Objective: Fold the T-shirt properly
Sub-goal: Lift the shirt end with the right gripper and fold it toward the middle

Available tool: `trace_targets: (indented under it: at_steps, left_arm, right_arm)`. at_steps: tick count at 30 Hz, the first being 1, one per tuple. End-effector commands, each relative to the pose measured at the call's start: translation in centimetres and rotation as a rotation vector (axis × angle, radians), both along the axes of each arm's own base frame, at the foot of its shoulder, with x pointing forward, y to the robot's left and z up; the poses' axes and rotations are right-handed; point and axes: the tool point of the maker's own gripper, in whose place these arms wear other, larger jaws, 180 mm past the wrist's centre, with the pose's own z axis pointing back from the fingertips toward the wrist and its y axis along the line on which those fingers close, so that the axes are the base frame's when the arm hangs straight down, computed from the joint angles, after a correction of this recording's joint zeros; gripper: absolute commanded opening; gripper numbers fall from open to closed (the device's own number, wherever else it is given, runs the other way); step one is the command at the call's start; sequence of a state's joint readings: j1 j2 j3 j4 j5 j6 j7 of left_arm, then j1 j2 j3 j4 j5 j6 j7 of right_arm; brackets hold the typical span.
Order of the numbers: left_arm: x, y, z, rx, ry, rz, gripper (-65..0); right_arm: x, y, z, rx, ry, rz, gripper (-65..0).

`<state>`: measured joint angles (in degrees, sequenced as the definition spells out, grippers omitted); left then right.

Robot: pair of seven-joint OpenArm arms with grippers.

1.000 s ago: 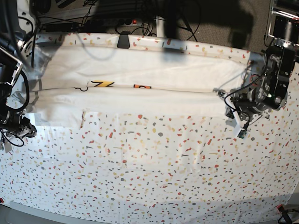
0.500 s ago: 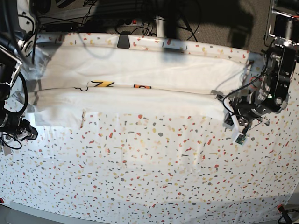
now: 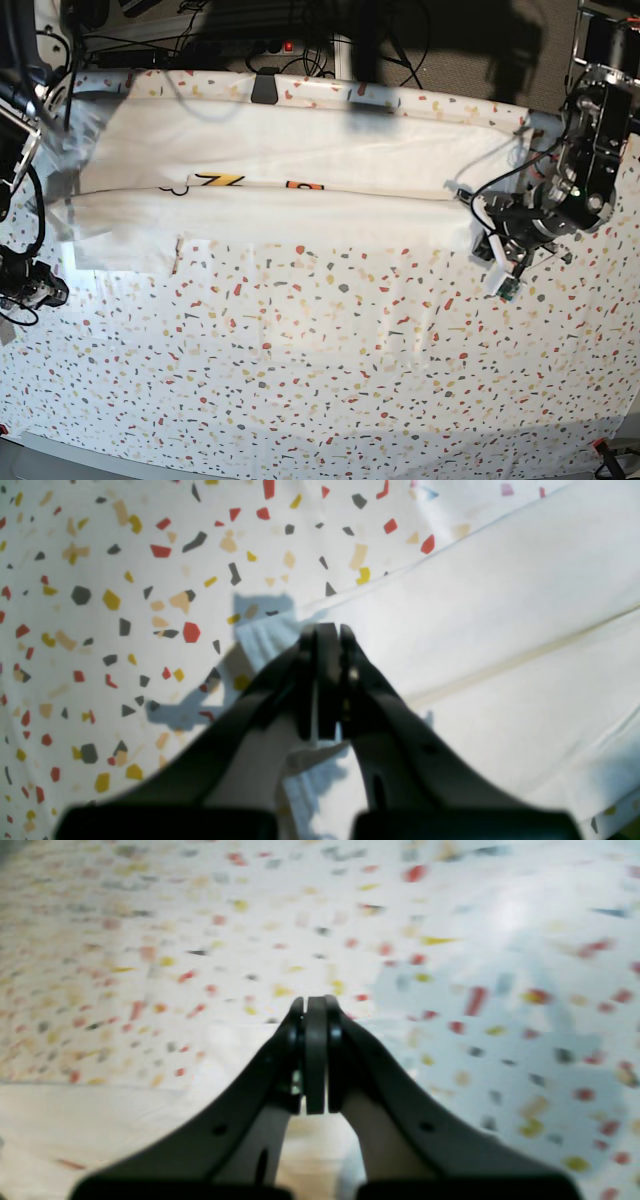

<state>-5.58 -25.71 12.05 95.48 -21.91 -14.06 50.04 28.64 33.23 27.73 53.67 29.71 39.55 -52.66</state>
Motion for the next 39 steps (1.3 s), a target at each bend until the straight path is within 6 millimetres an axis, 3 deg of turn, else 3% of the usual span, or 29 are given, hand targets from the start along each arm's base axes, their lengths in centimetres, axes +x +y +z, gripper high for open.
trace_targets:
  at_steps: [1, 3, 5, 7, 10, 15, 23, 27, 34, 39]
  left_arm:
    - [1.0, 0.1, 1.6, -0.005, -0.055, -0.004, -65.0]
    - [1.0, 0.1, 1.6, -0.005, -0.055, -0.004, -65.0]
    - [1.0, 0.1, 1.6, -0.005, -0.056, -0.004, -65.0]
    - [1.1, 0.1, 1.6, -0.006, -0.057, -0.004, -65.0]
    - [1.1, 0.1, 1.6, -0.006, -0.057, -0.004, -65.0]
    - [1.1, 0.1, 1.7, -0.01, -0.064, -0.005, -65.0]
    - [1.1, 0.0, 1.7, -0.01, -0.063, -0.005, -65.0]
    - [1.1, 0.0, 1.7, -0.01, -0.064, -0.005, -65.0]
    - [1.1, 0.1, 1.7, -0.01, -0.064, -0.005, -65.0]
    - [1.1, 0.1, 1.7, -0.01, -0.063, -0.005, -65.0]
  right_arm:
    - [1.0, -1.9, 3.1, -0.051, -0.084, -0.02, -55.6]
    - [1.0, -3.3, 3.6, -0.092, -0.112, -0.046, -40.3]
    - [1.3, -4.4, 3.9, -0.131, -0.155, -0.072, -36.1]
    - [1.3, -5.3, 3.3, -0.167, -0.164, -0.091, -36.1]
    - [0.1, -5.8, 0.1, -0.165, -0.049, -0.101, -36.4]
    - [-1.0, -5.9, -3.1, -0.116, -0.001, -0.13, -36.4]
    - [-2.1, -5.6, -6.0, -0.051, 0.042, -0.157, -36.4]
    - [-1.8, -4.2, -6.9, -0.015, 0.044, -0.149, -36.4]
    - [0.6, -0.7, -7.1, 0.043, 0.001, -0.116, -36.4]
    - [0.4, 0.9, -8.7, 0.018, 0.051, -0.078, -36.4]
